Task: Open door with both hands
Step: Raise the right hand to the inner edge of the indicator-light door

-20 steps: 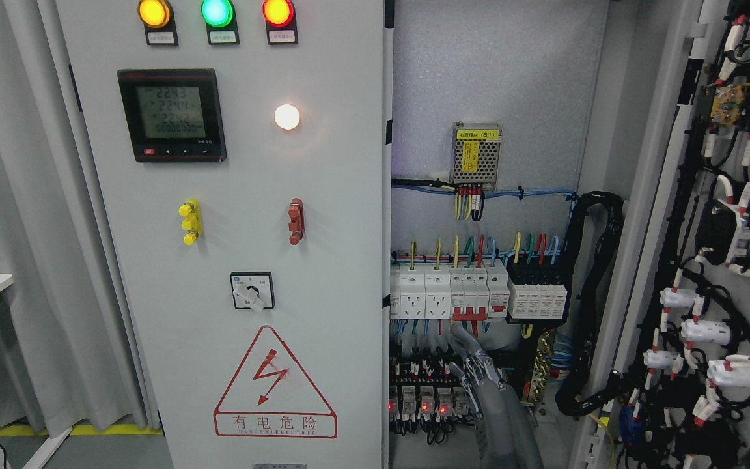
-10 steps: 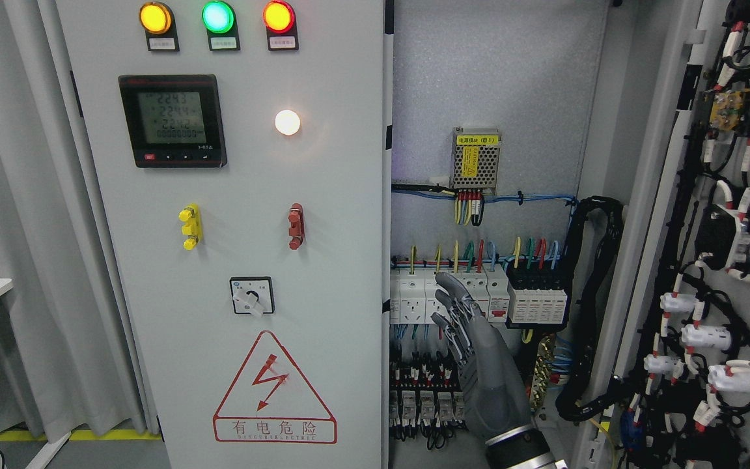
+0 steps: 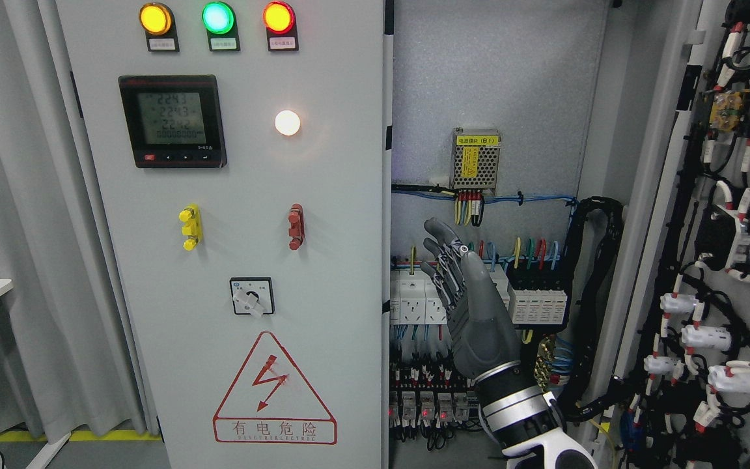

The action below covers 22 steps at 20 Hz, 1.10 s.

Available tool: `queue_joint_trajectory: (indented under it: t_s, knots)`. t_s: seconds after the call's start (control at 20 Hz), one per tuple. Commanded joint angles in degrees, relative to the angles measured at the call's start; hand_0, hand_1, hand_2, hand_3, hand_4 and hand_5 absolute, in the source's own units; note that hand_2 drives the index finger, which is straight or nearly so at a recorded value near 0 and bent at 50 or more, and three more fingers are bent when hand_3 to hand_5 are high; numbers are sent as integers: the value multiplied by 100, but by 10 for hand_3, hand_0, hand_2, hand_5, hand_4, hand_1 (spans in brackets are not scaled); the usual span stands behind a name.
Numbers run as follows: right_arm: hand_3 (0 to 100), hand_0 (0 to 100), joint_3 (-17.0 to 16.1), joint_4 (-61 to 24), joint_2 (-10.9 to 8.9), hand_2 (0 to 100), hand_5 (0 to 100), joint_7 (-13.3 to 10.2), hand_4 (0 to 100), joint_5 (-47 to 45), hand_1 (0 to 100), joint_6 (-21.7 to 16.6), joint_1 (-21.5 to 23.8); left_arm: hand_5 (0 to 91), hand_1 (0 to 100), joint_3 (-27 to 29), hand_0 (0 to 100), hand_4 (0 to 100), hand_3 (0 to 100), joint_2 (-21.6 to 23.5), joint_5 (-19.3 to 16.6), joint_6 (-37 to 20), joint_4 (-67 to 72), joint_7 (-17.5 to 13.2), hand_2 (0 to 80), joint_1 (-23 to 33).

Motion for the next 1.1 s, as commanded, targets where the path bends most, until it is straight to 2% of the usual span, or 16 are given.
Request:
queue_joint_trajectory:
  t_s: [0.0, 0.5, 0.75, 0.9, 1.05]
  knots:
    - [0, 219, -19, 1097, 11, 0, 0, -34, 0, -325, 0, 1, -619, 0, 0, 22, 296, 39, 27, 165, -2, -1, 30, -10, 28, -79]
    - [0, 219, 236, 1511, 11, 0, 0, -8, 0, -483, 0, 19, -909, 0, 0, 39, 296, 38, 27, 183, -2, -1, 30, -10, 27, -52]
    - [0, 219, 359, 1528, 11, 0, 0, 62, 0, -772, 0, 27, -918, 0, 0, 39, 295, 38, 27, 156, -2, -1, 39, -10, 27, -52]
    - [0, 219, 359, 1528, 11, 0, 0, 71, 0, -887, 0, 229, -944, 0, 0, 39, 295, 38, 27, 139, -2, -1, 39, -10, 27, -52]
    - [0, 219, 359, 1546, 11, 0, 0, 133, 0, -1089, 0, 274, -1032, 0, 0, 39, 295, 38, 27, 139, 7, -1, 30, -10, 27, -52]
